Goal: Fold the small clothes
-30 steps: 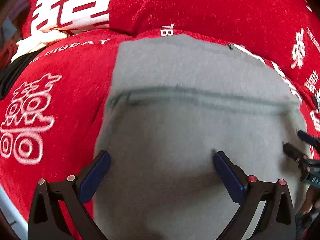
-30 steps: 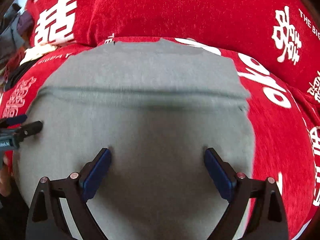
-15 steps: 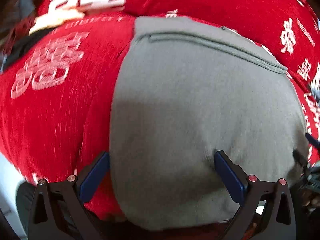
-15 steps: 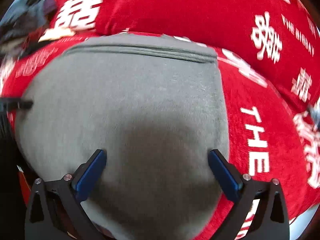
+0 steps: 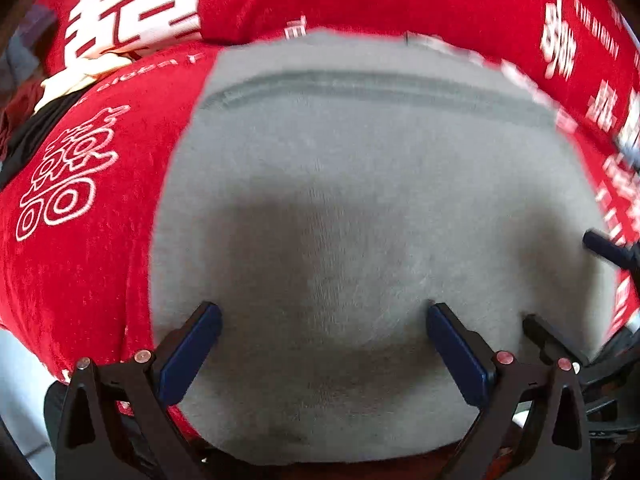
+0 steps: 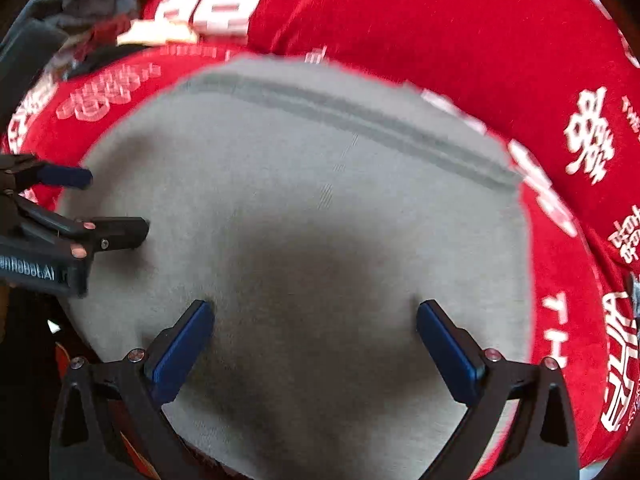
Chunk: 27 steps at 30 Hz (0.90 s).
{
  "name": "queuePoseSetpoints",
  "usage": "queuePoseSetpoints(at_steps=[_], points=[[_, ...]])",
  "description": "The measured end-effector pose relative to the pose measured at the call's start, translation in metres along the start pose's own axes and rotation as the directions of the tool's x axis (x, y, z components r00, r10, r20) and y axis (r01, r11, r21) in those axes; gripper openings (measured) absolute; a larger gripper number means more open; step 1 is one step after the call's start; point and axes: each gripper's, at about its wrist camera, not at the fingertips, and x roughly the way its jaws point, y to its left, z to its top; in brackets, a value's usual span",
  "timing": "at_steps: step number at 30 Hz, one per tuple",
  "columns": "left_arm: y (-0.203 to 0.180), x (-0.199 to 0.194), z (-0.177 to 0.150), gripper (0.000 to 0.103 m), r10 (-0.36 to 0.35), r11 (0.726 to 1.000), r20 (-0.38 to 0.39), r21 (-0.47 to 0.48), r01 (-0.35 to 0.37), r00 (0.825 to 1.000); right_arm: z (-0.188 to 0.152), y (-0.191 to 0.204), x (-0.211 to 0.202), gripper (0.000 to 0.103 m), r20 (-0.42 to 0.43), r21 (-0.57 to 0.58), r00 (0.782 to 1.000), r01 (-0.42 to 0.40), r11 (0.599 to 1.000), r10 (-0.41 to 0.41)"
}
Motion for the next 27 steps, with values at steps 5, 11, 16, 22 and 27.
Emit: queuePoseSetpoints(at_steps=[5, 11, 16, 22, 27], points=[[0.005, -0.003, -0.015, 0.103, -0.003, 1.000, 0.030, 0.002, 0.003, 1.000, -0.027, -0.011, -0.011, 0.102, 0.063, 0.010, 0.998, -0.016, 1.000, 0.015], [0.007, -0.007, -0.024, 0.103, -0.002, 1.000, 0.039, -0.010, 0.002, 0.999, -0.054, -0.012, -0.022, 0.102, 0.069, -0.016, 0.997, 0.018, 1.000, -0.016], [0.005, -0.013, -0.040, 0.103, 0.001, 1.000, 0.001, 0.001, -0.001, 1.000, -0.069, -0.006, -0.026, 0.102, 0.030, -0.055, 0.998, 0.060, 0.997, -0.059], [0.011, -0.027, -0.041, 0.103, 0.002, 1.000, -0.022, 0.018, -0.002, 1.000, -0.059, -0.010, -0.039, 0.102, -0.036, -0.026, 0.999, 0.038, 0.999, -0.039], [-0.002, -0.022, 0.015, 0.103, 0.003, 0.999, 0.030, -0.051, -0.002, 1.000, 0.000, -0.014, -0.024, 0.102, 0.027, 0.035, 0.998, 0.050, 0.998, -0.050]])
